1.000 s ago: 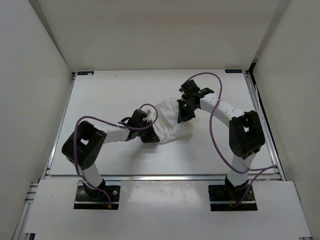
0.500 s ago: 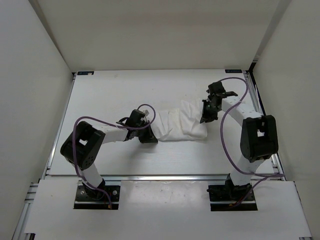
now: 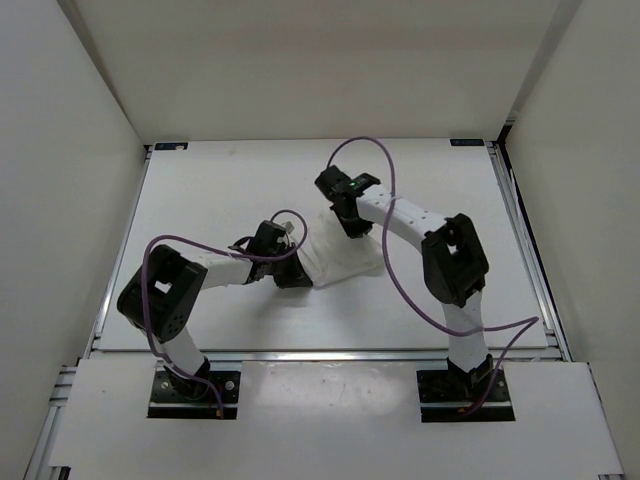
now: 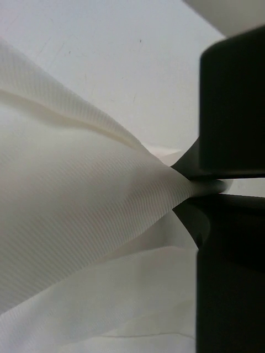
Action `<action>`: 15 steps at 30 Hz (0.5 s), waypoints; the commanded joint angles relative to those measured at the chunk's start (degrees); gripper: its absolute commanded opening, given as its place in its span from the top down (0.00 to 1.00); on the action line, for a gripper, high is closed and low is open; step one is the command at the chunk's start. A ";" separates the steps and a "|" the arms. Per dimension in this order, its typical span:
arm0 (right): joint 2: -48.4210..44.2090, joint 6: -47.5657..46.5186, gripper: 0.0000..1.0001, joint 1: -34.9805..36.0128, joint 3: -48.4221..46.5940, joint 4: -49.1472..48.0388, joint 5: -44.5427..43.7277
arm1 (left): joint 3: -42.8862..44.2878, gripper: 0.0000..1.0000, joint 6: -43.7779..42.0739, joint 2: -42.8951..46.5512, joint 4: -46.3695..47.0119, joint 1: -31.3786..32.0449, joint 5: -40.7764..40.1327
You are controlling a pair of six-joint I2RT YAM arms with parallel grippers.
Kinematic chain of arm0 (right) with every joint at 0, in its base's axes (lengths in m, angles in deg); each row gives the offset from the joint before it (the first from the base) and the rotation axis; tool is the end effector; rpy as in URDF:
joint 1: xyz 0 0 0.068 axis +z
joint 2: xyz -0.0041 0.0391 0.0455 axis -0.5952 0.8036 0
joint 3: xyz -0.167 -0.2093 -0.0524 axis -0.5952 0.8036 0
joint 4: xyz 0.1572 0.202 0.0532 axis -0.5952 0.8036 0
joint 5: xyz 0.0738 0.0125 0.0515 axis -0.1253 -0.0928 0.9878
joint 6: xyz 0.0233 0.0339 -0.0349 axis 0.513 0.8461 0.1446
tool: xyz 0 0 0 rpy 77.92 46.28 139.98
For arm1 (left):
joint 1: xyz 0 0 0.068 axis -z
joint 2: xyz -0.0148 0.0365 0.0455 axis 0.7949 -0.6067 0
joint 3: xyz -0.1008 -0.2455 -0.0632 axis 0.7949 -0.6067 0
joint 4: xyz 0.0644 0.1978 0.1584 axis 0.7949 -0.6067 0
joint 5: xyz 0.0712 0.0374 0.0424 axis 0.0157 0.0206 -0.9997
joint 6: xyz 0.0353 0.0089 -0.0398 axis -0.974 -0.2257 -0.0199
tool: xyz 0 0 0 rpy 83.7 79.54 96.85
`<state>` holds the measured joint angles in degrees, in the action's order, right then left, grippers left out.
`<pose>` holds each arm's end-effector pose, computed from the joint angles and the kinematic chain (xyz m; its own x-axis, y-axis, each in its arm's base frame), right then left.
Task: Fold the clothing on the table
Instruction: Fold the skirt
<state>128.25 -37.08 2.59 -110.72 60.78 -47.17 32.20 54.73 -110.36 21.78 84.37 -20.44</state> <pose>0.3413 0.2580 0.2262 -0.7903 -0.4525 -0.4130 -0.3301 0.8825 -0.3351 0.2551 -0.1714 0.1281 -0.9566 -0.1977 -0.2139 -0.0320 0.8013 -0.5974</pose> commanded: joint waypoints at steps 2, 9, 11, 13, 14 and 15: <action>3.96 -1.74 1.00 6.05 -6.21 5.51 -6.22 | -2.26 1.00 -0.36 3.17 0.55 -2.27 0.35; 4.76 -0.52 0.99 12.83 -11.57 4.62 5.28 | -2.88 1.00 -0.72 4.13 0.46 -3.33 -0.09; 4.06 -0.07 1.00 13.53 -11.49 3.58 8.99 | -3.05 1.00 -0.89 4.22 0.46 -3.60 0.09; 3.53 0.10 1.00 13.88 -12.11 3.22 12.59 | -3.14 1.00 -0.54 4.23 0.29 -3.25 -0.26; 3.53 -0.16 1.00 13.71 -11.50 2.61 13.64 | -3.23 1.00 -0.63 4.31 0.29 -3.60 -0.44; 3.53 -0.16 1.00 13.88 -11.67 2.08 14.87 | -3.23 1.00 -0.98 4.14 0.20 -3.08 -0.52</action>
<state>133.65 -37.82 16.20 -120.62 64.28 -39.93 29.53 54.91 -108.24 22.22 81.25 -19.91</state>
